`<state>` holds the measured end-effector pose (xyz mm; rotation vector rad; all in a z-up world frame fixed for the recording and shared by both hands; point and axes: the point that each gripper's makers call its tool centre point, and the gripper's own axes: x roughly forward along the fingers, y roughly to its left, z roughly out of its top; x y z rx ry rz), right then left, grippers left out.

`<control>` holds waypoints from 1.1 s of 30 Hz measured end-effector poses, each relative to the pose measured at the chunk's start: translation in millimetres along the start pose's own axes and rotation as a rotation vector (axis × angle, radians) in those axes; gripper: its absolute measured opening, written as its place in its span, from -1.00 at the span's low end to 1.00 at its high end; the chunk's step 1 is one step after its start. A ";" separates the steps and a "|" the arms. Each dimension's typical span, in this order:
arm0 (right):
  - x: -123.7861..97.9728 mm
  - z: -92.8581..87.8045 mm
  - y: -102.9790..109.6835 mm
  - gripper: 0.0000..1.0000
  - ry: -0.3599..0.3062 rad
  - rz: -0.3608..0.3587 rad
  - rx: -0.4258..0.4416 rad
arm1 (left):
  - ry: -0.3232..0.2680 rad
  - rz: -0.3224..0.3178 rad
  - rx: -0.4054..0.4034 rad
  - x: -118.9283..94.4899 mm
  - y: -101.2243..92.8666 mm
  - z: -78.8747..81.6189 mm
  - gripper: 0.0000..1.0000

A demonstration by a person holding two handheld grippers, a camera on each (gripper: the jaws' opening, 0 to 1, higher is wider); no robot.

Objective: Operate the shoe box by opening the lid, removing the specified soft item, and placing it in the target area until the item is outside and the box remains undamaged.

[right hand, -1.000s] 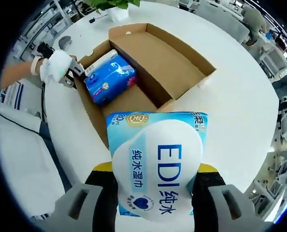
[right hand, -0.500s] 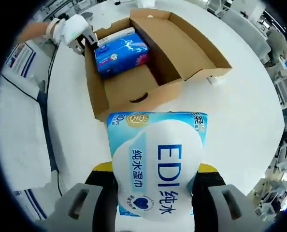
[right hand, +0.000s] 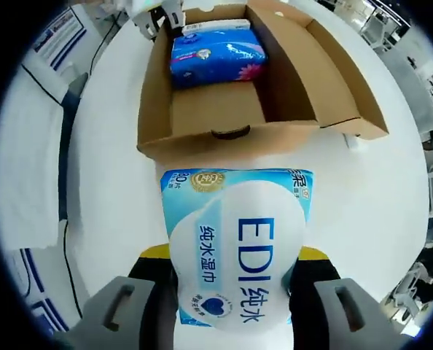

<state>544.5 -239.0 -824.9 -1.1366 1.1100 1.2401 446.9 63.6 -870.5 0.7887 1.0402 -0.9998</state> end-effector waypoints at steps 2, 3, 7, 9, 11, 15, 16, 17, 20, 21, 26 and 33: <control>4.5 -0.6 0.1 0.19 0.008 0.001 -0.014 | 0.000 0.002 -0.002 -0.1 0.3 -0.2 -0.89; 5.8 -1.2 1.1 0.19 0.011 0.004 -0.023 | 0.000 0.004 -0.001 0.2 0.6 -0.6 -0.89; 14.5 -3.5 2.3 0.19 0.019 0.020 -0.051 | 0.000 0.001 -0.004 1.3 1.2 -1.7 -0.89; 17.6 -4.6 1.5 0.19 0.025 0.023 -0.060 | 0.000 0.001 -0.003 1.6 1.2 -1.6 -0.89; 19.3 -5.7 1.6 0.19 0.037 0.023 -0.069 | 0.000 0.003 -0.001 2.8 2.0 -2.6 -0.89; 23.3 -7.8 1.4 0.19 0.049 0.027 -0.099 | -0.001 0.005 0.000 4.5 3.2 -3.5 -0.89; 23.9 -7.7 1.4 0.19 0.048 0.029 -0.101 | -0.001 0.005 0.000 4.6 3.1 -3.3 -0.89; 24.6 -7.2 1.7 0.19 0.048 0.033 -0.098 | 0.000 0.004 0.000 4.5 3.0 -3.2 -0.89; 25.8 -7.6 2.1 0.19 0.048 0.040 -0.095 | 0.001 0.003 -0.001 3.6 1.5 -1.7 -0.89; 25.5 -6.5 3.3 0.19 0.048 0.042 -0.094 | 0.000 0.004 -0.001 3.0 1.0 -1.2 -0.89; 33.4 -7.6 3.7 0.18 0.056 0.053 -0.113 | 0.000 0.004 0.002 0.7 1.2 -0.3 -0.89; 33.4 -7.9 1.6 0.18 0.052 0.054 -0.092 | 0.000 0.005 0.005 2.4 1.6 -1.6 -0.89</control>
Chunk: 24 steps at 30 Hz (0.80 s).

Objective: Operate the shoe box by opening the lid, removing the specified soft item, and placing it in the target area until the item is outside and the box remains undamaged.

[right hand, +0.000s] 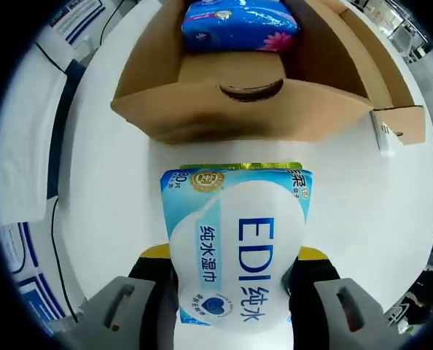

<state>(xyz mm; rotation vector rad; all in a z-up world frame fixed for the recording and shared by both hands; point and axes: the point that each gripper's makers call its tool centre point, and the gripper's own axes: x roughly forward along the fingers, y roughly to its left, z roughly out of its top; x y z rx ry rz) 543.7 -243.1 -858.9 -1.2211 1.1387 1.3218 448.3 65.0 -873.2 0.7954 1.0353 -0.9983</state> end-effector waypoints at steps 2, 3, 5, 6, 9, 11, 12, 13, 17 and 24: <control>1.2 1.1 0.1 0.18 -0.006 0.002 0.001 | 0.001 -0.002 -0.002 0.7 0.3 -0.4 -0.89; 2.0 1.3 0.3 0.18 -0.006 0.002 -0.002 | 0.001 -0.002 -0.003 0.7 -0.1 -0.7 -0.89; 4.2 0.4 0.0 0.18 0.003 0.003 -0.015 | 0.001 -0.002 -0.004 1.9 0.4 -1.6 -0.89; 5.7 -0.5 -1.2 0.18 0.005 0.002 -0.019 | 0.001 -0.002 -0.005 2.2 0.5 -1.8 -0.89; 5.5 -0.4 -2.1 0.18 0.006 0.003 -0.019 | 0.002 0.000 -0.007 2.5 0.7 -1.9 -0.89; 6.0 0.0 -2.2 0.19 0.006 0.002 -0.021 | 0.002 0.000 -0.007 3.0 1.0 -2.2 -0.89; 7.1 0.0 -2.5 0.20 0.013 -0.003 -0.015 | 0.002 -0.001 -0.008 3.2 1.2 -2.1 -0.89; 8.0 0.2 -2.4 0.20 0.021 -0.007 -0.009 | 0.002 -0.001 -0.009 3.4 1.2 -2.1 -0.89; 8.9 -0.9 -5.0 0.22 0.031 -0.012 -0.032 | 0.002 0.000 -0.010 4.3 1.5 -2.8 -0.89; 9.8 -1.8 -3.4 0.24 0.041 -0.013 -0.039 | 0.002 0.001 -0.007 5.6 1.8 -1.7 -0.89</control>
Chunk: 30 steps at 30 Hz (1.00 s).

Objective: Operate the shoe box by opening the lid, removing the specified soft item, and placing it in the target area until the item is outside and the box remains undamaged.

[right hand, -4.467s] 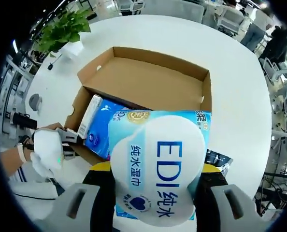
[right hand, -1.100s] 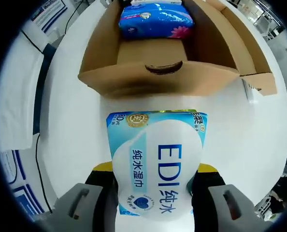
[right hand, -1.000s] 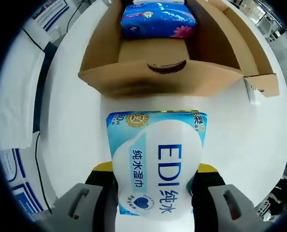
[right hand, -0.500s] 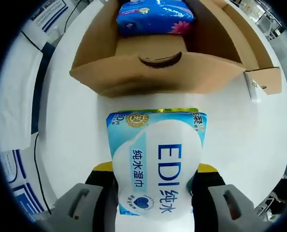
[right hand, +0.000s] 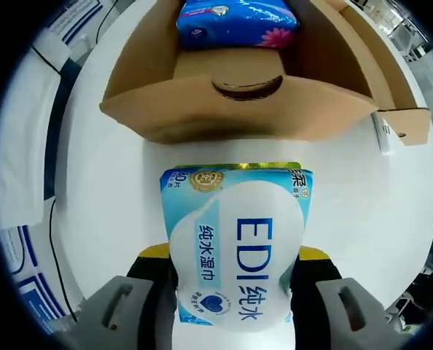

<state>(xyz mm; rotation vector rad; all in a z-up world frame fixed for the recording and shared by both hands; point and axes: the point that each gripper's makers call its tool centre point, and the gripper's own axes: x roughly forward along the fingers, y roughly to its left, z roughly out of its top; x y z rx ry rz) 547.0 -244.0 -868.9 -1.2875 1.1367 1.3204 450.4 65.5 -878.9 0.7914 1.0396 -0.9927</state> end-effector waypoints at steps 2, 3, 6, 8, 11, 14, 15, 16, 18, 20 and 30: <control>0.3 -0.4 0.0 0.26 0.001 0.000 -0.002 | 0.000 0.000 -0.001 -0.6 -0.2 0.2 -0.89; 0.4 -0.6 -0.2 0.26 0.001 0.001 -0.003 | 0.000 0.000 -0.001 -0.8 -0.2 0.1 -0.89; -0.6 0.6 1.3 0.30 -0.002 0.000 -0.021 | 0.000 0.000 0.001 -1.2 -0.2 0.2 -0.89; -1.3 0.4 -0.3 0.36 -0.010 -0.009 -0.037 | 0.000 0.000 0.001 -1.2 -0.1 -0.1 -0.89; -2.2 0.3 -0.8 0.38 -0.005 -0.011 -0.038 | 0.000 0.000 0.002 -0.9 0.0 -0.2 -0.89; -5.3 -1.6 -4.3 0.43 -0.009 -0.026 -0.033 | 0.000 -0.001 0.002 -1.0 -0.1 -0.2 -0.89; -8.2 -2.9 -4.3 0.42 -0.012 -0.023 -0.019 | 0.000 -0.001 0.002 -0.9 -0.1 -0.2 -0.89; -10.1 -3.3 -3.2 0.42 -0.017 -0.018 0.002 | 0.000 -0.001 0.003 -0.7 0.0 -0.3 -0.89; -14.3 -2.7 -3.4 0.43 -0.028 -0.018 0.029 | -0.001 -0.001 0.005 -0.7 -0.1 -0.5 -0.89; -15.7 -2.1 -1.6 0.44 -0.033 -0.019 0.052 | -0.001 -0.003 0.008 -0.8 -0.6 -0.3 -0.89; -51.1 -3.2 3.8 0.69 -0.075 -0.039 0.197 | -0.004 -0.004 0.016 -3.3 -3.0 0.9 -0.89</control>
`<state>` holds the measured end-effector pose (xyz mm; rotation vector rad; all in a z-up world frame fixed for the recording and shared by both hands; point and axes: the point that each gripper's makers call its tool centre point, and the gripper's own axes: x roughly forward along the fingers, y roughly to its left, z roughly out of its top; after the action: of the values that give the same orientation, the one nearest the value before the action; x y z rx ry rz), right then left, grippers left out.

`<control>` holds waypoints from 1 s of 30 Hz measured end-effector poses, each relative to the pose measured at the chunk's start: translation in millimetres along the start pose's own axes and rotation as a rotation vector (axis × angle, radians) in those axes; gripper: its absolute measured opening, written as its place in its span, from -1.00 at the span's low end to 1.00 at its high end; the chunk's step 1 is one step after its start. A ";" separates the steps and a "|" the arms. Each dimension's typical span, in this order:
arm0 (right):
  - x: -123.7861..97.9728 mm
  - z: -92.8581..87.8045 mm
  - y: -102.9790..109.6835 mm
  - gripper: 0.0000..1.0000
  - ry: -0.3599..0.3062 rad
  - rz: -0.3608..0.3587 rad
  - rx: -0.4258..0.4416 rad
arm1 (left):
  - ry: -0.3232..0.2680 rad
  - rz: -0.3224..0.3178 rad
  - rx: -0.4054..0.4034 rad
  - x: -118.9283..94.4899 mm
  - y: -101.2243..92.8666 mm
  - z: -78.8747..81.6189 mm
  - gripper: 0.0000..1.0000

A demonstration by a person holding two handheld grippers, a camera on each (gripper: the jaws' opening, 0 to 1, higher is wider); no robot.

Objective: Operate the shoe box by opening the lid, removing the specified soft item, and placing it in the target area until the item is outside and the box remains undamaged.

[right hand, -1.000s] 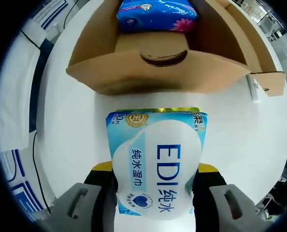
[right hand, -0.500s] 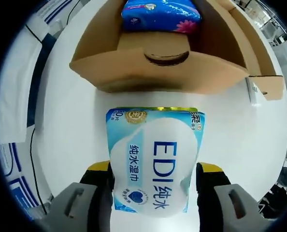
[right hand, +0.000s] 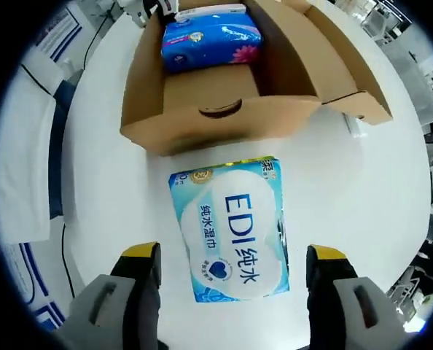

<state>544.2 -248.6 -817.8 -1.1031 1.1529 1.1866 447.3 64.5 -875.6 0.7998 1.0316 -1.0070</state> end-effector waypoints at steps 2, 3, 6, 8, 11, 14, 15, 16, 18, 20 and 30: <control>-3.3 -1.4 3.9 0.74 0.003 -0.002 0.056 | -0.001 0.001 0.004 -0.1 0.3 0.0 -0.89; -3.6 -1.9 3.6 0.76 0.005 -0.008 0.070 | -0.001 0.001 0.006 0.0 0.8 0.2 -0.89; -9.8 -1.6 7.3 0.76 0.007 -0.012 0.120 | -0.001 0.004 -0.003 -0.3 0.7 0.5 -0.89; -16.0 -1.2 11.1 0.76 0.008 -0.008 0.183 | -0.002 0.003 0.003 -1.3 0.1 0.5 -0.89; -29.5 10.0 16.2 0.78 -0.034 -0.003 0.276 | -0.004 0.003 0.011 -4.2 -1.7 1.6 -0.89; -42.6 13.0 24.2 0.80 -0.045 0.022 0.388 | -0.004 0.007 0.019 -4.3 -2.2 1.8 -0.89; -45.9 16.3 24.8 0.79 -0.059 0.021 0.416 | -0.005 0.007 0.021 -4.5 -2.4 1.8 -0.89; -49.2 19.6 25.4 0.79 -0.074 0.019 0.444 | -0.006 0.007 0.023 -4.6 -2.6 1.9 -0.89; -48.9 21.5 25.6 0.83 -0.084 0.017 0.467 | -0.006 0.007 0.024 -4.6 -2.7 1.9 -0.89; -48.6 23.3 25.8 0.84 -0.095 0.015 0.491 | -0.006 0.007 0.026 -4.6 -2.8 1.8 -0.90; -71.7 79.5 32.6 0.89 -0.215 -0.031 0.950 | -0.018 0.010 0.086 -6.0 -3.3 0.9 -0.90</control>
<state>514.9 -174.2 -739.6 -0.2571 1.2987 0.5688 443.5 64.3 -870.0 0.8641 0.9732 -1.0539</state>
